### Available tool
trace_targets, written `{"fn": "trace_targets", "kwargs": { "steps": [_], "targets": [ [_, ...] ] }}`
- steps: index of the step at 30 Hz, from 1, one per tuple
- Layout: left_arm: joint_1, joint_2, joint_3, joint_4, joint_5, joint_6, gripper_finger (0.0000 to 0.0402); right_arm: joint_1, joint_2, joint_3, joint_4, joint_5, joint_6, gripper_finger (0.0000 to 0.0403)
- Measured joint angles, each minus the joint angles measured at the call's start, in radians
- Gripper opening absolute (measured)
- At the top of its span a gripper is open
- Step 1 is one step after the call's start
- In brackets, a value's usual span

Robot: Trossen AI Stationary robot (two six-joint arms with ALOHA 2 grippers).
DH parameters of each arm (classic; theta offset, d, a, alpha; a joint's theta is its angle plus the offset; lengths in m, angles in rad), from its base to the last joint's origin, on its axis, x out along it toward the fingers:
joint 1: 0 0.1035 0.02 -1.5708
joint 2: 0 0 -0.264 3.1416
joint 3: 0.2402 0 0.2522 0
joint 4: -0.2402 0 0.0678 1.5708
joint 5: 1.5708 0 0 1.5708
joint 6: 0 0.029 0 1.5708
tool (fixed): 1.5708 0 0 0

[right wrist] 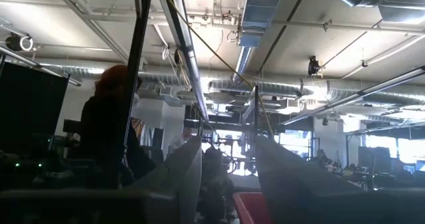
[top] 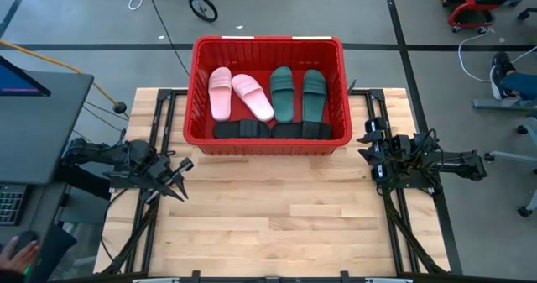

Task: Pick and place slides into bin
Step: Return to Home Position

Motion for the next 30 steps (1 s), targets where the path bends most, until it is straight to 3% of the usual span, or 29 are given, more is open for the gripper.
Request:
{"fn": "trace_targets", "kwargs": {
  "steps": [30],
  "targets": [
    [0.0, 0.0, 0.0, 0.0, 0.0, 0.0, 0.0053, 0.0, 0.0, 0.0, 0.0, 0.0, 0.0, 0.0146]
  ]
}}
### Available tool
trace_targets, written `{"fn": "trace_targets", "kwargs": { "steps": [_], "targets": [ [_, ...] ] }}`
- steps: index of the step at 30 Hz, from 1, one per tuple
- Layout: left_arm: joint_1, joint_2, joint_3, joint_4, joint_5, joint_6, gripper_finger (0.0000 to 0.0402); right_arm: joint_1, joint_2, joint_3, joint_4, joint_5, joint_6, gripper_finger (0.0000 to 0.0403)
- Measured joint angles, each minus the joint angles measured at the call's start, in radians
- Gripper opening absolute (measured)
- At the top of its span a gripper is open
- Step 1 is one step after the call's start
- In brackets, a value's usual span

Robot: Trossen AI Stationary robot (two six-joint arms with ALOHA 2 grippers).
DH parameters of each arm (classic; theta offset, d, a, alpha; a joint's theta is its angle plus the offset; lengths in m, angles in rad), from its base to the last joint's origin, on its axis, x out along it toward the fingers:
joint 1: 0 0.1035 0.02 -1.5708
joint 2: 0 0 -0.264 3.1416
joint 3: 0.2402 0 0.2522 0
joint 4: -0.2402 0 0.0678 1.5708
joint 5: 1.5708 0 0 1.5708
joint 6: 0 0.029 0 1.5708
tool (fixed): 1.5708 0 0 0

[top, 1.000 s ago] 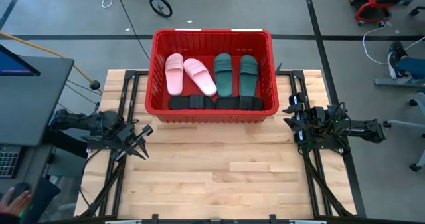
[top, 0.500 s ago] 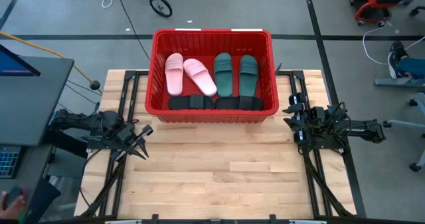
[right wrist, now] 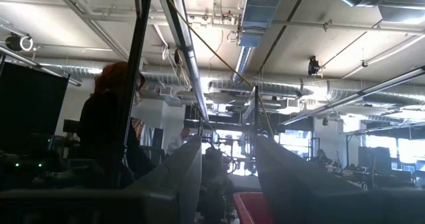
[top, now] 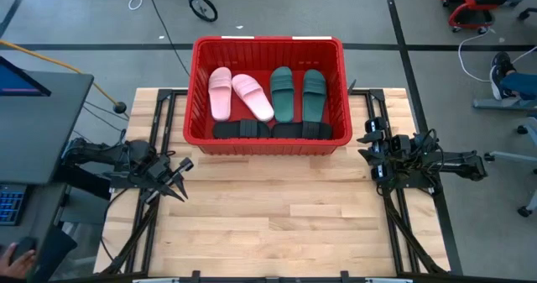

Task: Pick and place slides into bin
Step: Return to Home Position

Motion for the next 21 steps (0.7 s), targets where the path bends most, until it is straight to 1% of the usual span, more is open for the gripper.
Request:
{"fn": "trace_targets", "kwargs": {
  "steps": [12, 21],
  "targets": [
    [0.0, 0.0, 0.0, 0.0, 0.0, 0.0, 0.0064, 0.0, 0.0, 0.0, 0.0, 0.0, 0.0, 0.0147],
    [0.0, 0.0, 0.0, 0.0, 0.0, 0.0, 0.0054, 0.0, 0.0, 0.0, 0.0, 0.0, 0.0, 0.0146]
  ]
}}
